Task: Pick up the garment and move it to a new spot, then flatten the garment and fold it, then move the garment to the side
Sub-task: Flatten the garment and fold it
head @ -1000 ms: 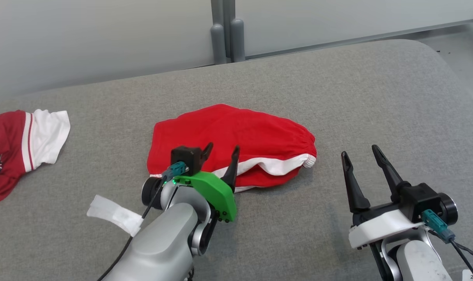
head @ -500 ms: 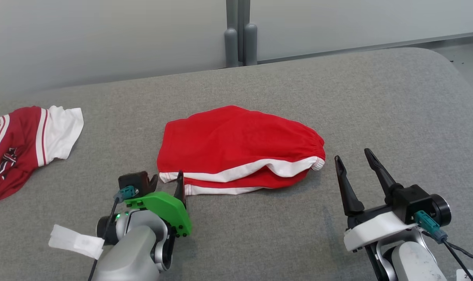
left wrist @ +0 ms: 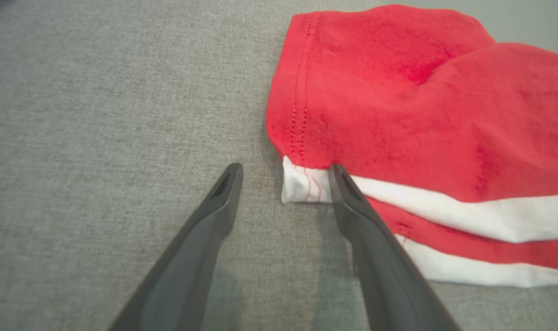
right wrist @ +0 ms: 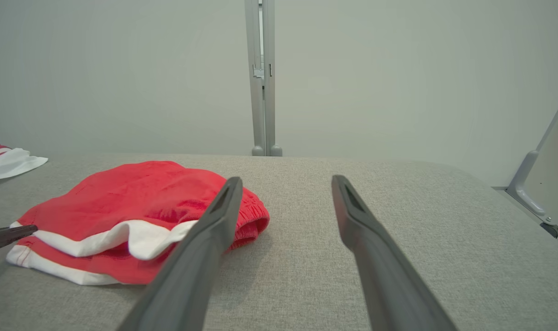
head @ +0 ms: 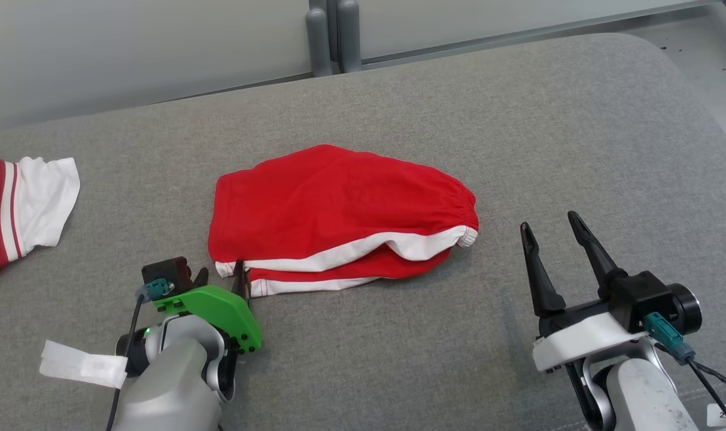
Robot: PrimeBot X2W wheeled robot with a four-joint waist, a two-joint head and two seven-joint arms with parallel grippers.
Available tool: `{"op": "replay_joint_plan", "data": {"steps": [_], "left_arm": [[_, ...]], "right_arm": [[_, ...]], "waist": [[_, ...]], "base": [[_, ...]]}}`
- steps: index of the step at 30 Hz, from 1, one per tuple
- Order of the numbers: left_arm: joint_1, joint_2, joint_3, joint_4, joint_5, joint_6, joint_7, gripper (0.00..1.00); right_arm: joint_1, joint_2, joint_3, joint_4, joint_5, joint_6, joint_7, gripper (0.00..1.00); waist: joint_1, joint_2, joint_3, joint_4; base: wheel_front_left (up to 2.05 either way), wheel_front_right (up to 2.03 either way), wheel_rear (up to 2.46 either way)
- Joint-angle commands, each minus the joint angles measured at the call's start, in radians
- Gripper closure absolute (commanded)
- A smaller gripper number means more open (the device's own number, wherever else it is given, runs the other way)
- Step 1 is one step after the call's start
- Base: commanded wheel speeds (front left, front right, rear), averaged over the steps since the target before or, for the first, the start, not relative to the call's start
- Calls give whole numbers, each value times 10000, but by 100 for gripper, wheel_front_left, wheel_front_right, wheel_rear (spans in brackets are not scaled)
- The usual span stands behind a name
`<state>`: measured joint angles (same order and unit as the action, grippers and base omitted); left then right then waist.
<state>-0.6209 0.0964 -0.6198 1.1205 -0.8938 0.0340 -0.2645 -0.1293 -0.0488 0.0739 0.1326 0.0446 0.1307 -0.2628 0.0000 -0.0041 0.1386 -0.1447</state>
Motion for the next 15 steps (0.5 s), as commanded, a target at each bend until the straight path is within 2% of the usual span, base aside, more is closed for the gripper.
{"op": "replay_joint_plan", "data": {"steps": [1, 2, 4, 6, 15], "left_arm": [[-168, -59, -24, 218, -44, -159, 6, 40], [-187, -92, -35, 317, -51, -199, 6, 51], [-242, -153, -33, 443, -68, -313, 6, 64], [-364, -194, -14, 444, 8, -390, 4, 100], [-418, -162, 376, -549, 667, -518, 3, 100]], "right_arm": [[-140, -29, -31, -30, -5, 1, -30, 0], [-148, -29, -22, -19, 14, 1, -30, 0], [-161, -29, 22, 1, 54, 1, -30, 0], [-187, -29, 50, -2, 93, 1, -30, 0], [-24, -29, -201, -31, 126, 1, -30, 0]], "waist": [[0, 41, 82, -77], [0, 41, 82, -83], [0, 41, 76, -100], [0, 41, 70, -111], [0, 41, -70, 101]], "base": [[0, 0, 0], [0, 0, 0], [0, 0, 0], [0, 0, 0], [0, 0, 0]]}}
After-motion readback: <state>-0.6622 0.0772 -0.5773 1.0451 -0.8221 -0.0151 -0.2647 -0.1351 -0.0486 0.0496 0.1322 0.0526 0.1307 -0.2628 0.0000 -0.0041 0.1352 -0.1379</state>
